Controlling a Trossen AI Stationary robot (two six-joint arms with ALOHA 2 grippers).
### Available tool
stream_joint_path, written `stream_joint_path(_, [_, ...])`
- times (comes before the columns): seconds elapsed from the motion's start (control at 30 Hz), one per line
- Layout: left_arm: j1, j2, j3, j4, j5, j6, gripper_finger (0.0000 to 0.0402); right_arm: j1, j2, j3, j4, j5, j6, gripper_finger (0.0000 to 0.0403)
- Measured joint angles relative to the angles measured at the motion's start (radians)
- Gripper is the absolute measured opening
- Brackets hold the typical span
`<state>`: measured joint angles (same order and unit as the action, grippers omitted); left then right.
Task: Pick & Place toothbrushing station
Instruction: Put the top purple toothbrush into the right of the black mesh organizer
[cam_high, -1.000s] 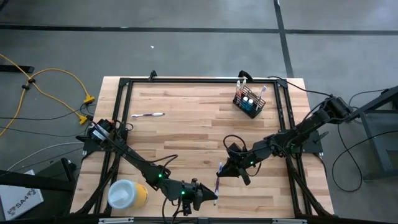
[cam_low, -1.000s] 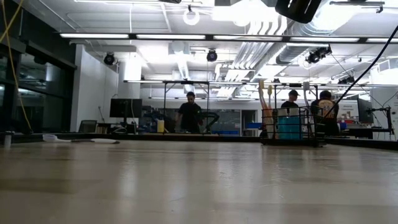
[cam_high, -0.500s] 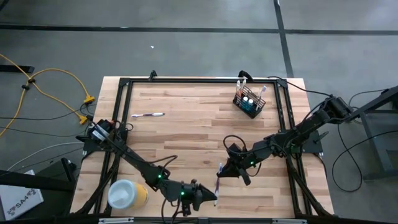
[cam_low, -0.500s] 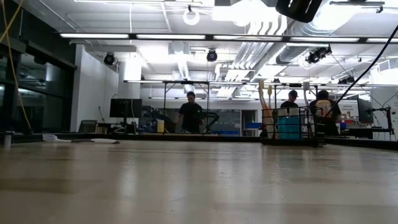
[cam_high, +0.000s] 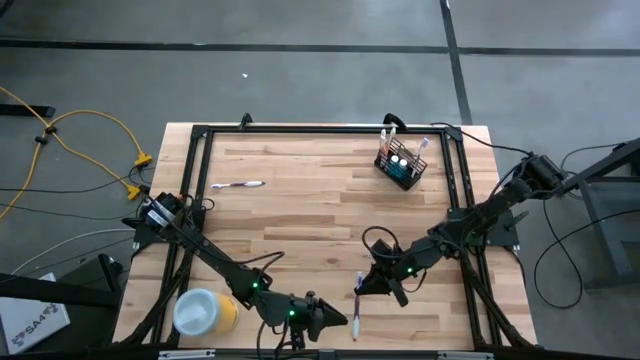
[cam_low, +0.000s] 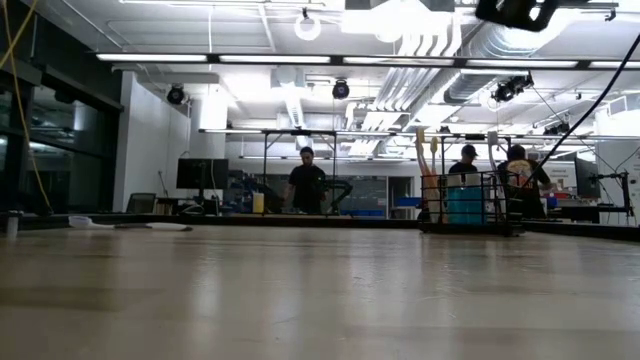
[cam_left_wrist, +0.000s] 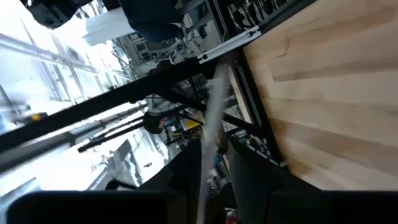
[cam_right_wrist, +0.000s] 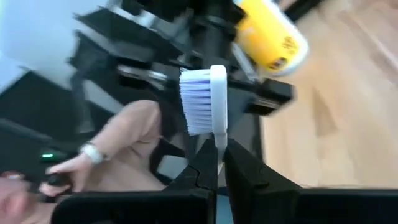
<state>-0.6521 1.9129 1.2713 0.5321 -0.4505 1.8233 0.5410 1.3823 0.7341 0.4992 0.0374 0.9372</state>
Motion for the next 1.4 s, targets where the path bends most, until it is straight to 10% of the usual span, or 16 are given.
stream_joint_path(0.6, [0.055,-0.023,0.0,0.181,-0.237,-0.576,0.0074,-0.024,-0.109,-0.001,-0.334,0.406,-0.185,0.0004])
stream_joint_path(1.4, [0.192,-0.025,0.0,-0.153,-0.034,-1.172,0.0074,-0.131,-0.552,0.0,-0.982,0.835,-0.267,0.0004])
